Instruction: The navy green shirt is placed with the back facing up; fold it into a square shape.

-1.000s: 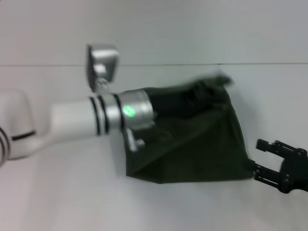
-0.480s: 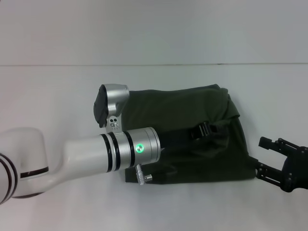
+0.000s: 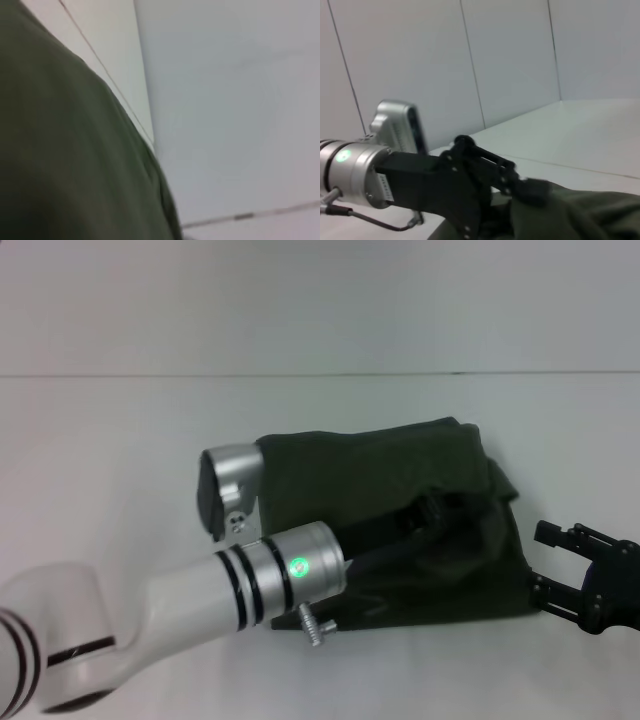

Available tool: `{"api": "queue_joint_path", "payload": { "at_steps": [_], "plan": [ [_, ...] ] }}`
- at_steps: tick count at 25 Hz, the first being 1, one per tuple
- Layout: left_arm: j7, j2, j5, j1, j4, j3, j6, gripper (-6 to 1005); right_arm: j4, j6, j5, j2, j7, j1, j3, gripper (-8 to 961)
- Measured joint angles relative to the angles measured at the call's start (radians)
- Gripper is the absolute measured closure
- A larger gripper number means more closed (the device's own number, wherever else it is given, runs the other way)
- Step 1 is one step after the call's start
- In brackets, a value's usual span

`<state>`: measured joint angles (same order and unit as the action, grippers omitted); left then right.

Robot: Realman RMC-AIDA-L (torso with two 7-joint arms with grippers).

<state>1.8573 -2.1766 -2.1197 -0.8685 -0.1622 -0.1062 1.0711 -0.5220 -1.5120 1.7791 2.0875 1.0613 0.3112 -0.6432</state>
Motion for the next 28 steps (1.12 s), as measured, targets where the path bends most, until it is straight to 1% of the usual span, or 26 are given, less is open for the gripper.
{"api": "queue_joint_path", "payload": {
  "at_steps": [5,8,11,12,14,16,18,19,21,22,23,24,25,26,27,28],
  "plan": [
    [0.005,0.001,-0.002,0.053,0.024,0.015,0.03,749,-0.001,0.01,0.0,0.0,0.003,-0.006,0.006,193],
    [0.003,0.001,0.0,0.068,0.039,0.017,0.038,679,-0.004,0.011,0.0,0.0,0.007,-0.006,0.009,193],
    [0.01,0.005,-0.002,0.078,0.085,0.014,0.099,610,-0.005,0.013,-0.003,0.0,0.017,-0.005,0.012,193],
    [0.018,0.007,-0.003,0.081,0.115,0.003,0.141,587,-0.005,0.013,-0.005,0.0,0.03,-0.004,0.016,193],
    [0.041,0.01,-0.009,0.083,0.187,-0.038,0.228,483,-0.009,0.009,-0.009,-0.001,0.092,0.001,0.037,192],
    [0.075,0.012,-0.028,0.09,0.317,-0.127,0.34,380,-0.025,0.003,-0.01,-0.009,0.207,0.013,0.055,192],
    [0.093,0.012,-0.051,0.116,0.454,-0.228,0.427,287,-0.054,0.003,-0.008,-0.021,0.358,0.033,0.059,193],
    [0.095,0.013,-0.061,0.134,0.523,-0.274,0.461,246,-0.073,0.005,-0.006,-0.031,0.444,0.045,0.057,193],
    [0.067,0.013,-0.066,0.192,0.645,-0.332,0.517,165,-0.105,0.008,0.011,-0.057,0.62,0.079,0.044,193],
    [0.039,0.014,-0.066,0.218,0.689,-0.343,0.543,124,-0.119,0.01,0.024,-0.074,0.704,0.102,0.038,194],
    [-0.037,0.014,-0.063,0.256,0.742,-0.345,0.584,124,-0.122,0.014,0.046,-0.086,0.778,0.121,0.036,194],
    [-0.037,0.014,-0.063,0.256,0.742,-0.345,0.584,125,-0.126,0.021,0.073,-0.104,0.867,0.146,0.034,194],
    [-0.163,0.014,-0.06,0.304,0.807,-0.337,0.646,125,-0.125,0.037,0.128,-0.128,1.003,0.191,0.034,194],
    [-0.248,0.014,-0.059,0.335,0.843,-0.331,0.684,126,-0.122,0.049,0.168,-0.14,1.071,0.219,0.034,195],
    [-0.271,0.014,-0.059,0.343,0.851,-0.329,0.694,127,-0.116,0.074,0.241,-0.158,1.167,0.266,0.034,195],
    [-0.322,0.014,-0.059,0.36,0.87,-0.327,0.706,127,-0.113,0.082,0.272,-0.164,1.202,0.289,0.034,195]
  ]
}}
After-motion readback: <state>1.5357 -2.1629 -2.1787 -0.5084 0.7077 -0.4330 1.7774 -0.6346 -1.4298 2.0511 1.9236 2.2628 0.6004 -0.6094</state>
